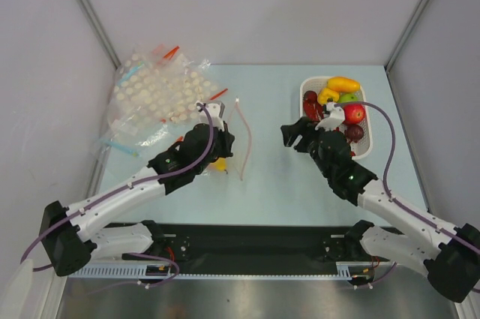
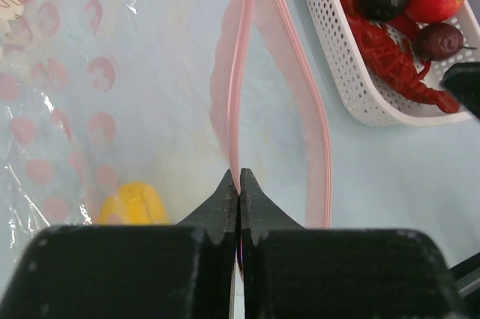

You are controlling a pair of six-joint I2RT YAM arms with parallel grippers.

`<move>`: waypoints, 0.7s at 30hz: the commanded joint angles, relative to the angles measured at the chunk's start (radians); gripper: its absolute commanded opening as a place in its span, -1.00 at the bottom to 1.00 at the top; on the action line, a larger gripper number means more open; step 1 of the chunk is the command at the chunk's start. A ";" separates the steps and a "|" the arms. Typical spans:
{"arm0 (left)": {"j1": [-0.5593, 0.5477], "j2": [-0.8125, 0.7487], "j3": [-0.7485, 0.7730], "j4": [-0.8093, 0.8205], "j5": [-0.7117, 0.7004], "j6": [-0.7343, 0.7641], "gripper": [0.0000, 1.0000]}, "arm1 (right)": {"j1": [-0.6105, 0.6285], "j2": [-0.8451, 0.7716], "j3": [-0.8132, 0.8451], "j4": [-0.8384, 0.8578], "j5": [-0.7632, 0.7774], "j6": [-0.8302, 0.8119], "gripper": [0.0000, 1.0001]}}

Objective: Place the food in the zip-top bag and seal the zipper
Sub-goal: Pick up the fake fruit from the bin.

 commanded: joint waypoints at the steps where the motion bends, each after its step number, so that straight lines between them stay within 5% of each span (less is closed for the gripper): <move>1: -0.001 -0.033 -0.014 0.021 -0.067 -0.008 -0.99 | -0.096 -0.007 0.039 -0.107 0.142 -0.002 0.44; 9: -0.001 -0.061 -0.037 0.036 -0.101 -0.005 -0.99 | -0.265 0.118 0.068 -0.099 0.275 0.044 0.99; 21: -0.001 -0.062 -0.037 0.031 -0.085 -0.002 -0.99 | -0.472 0.532 0.309 -0.082 0.303 0.034 1.00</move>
